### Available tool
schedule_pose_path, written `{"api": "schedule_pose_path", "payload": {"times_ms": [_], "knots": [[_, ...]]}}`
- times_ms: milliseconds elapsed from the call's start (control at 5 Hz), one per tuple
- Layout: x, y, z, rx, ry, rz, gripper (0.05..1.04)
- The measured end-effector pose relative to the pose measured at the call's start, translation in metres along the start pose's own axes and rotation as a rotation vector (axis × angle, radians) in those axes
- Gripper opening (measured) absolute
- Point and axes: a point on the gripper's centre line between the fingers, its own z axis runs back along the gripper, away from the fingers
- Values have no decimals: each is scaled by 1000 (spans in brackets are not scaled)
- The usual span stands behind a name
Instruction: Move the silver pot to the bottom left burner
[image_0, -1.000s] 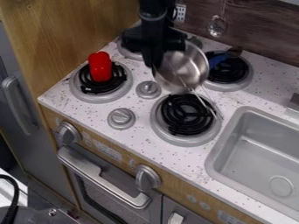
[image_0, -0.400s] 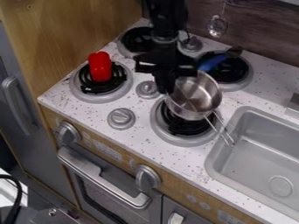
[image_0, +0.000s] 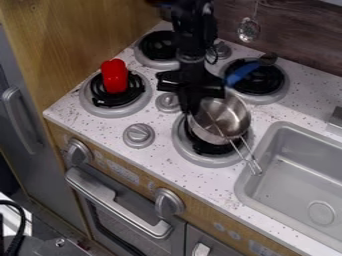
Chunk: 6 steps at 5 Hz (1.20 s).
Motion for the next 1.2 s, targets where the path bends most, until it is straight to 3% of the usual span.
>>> {"api": "schedule_pose_path", "payload": {"times_ms": [200, 400, 600, 800, 1000, 1200], "knots": [[-4, -3, -10, -36, 25, 13, 82], [0, -7, -8, -43, 36, 1, 231], [5, -6, -8, -30, 10, -25, 497], [15, -6, 12, -5, -56, -36, 814], [23, -7, 52, 6, -152, -47, 1005], [15, -9, 65, -12, -163, -60, 1000]]}}
